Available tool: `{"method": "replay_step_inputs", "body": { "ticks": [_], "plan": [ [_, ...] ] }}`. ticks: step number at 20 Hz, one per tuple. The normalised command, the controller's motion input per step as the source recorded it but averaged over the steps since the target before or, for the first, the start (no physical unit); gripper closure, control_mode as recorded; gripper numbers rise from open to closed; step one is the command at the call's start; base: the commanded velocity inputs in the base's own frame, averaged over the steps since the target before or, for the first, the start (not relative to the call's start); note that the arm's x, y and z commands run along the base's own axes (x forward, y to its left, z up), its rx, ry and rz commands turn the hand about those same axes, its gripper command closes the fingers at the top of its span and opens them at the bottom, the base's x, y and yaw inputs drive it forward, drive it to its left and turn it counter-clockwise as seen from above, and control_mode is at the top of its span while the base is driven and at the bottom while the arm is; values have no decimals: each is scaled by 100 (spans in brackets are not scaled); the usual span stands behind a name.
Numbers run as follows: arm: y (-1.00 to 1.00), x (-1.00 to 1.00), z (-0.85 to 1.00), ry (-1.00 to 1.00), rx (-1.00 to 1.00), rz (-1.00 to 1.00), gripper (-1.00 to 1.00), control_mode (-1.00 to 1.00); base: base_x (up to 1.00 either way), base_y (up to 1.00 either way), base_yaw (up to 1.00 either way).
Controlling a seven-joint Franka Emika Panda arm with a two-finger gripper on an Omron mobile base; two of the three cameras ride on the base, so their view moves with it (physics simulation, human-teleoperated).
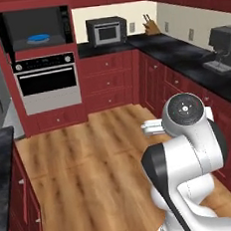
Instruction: Transport the chicken drumstick from the fridge to the microwave and turn on the microwave.
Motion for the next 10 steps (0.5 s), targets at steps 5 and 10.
{"method": "replay_step_inputs", "body": {
  "ticks": [5, 10],
  "plan": [
    [0, 0, 0, 0, 0, 0, 100, 100, 94, 0, 17],
    [0, 0, 0, 0, 0, 0, 100, 100, 94, 0, 17]
  ]
}}
